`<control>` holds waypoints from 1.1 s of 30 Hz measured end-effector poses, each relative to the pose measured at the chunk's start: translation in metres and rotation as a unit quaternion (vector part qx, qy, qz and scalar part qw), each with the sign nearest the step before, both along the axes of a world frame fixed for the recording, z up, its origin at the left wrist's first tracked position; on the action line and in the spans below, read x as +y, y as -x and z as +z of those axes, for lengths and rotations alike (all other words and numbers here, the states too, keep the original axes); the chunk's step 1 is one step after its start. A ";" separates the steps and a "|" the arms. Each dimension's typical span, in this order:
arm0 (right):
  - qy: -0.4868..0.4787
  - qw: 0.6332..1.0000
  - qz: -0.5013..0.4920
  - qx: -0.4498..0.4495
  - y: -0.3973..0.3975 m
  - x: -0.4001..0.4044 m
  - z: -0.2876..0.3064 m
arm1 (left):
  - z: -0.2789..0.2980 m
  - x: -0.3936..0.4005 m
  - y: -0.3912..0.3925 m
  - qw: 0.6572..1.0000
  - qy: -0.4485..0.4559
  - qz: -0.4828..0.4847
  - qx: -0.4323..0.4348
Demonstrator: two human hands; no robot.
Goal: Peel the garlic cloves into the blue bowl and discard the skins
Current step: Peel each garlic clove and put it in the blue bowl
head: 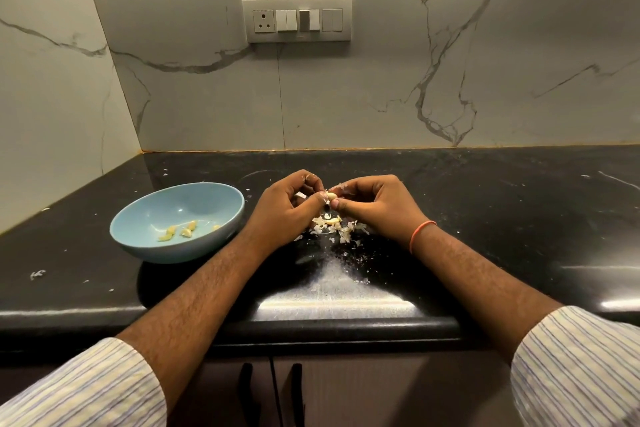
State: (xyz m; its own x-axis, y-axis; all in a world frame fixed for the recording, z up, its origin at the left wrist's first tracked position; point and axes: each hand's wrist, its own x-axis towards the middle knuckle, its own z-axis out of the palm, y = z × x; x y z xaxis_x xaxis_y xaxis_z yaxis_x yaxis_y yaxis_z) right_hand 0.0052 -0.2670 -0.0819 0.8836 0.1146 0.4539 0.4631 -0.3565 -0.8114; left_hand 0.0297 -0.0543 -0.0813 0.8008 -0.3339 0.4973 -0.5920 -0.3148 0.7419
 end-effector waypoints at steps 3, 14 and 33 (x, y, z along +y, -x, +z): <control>-0.001 0.999 0.011 0.034 -0.001 0.001 0.001 | 0.002 -0.002 0.001 1.000 0.000 -0.021 0.017; 0.016 1.000 0.014 0.010 0.002 0.002 0.003 | -0.001 0.000 -0.002 0.999 -0.008 -0.038 -0.016; 0.103 0.986 -0.054 -0.122 0.008 0.008 -0.001 | 0.003 0.001 0.000 0.994 0.030 -0.099 0.040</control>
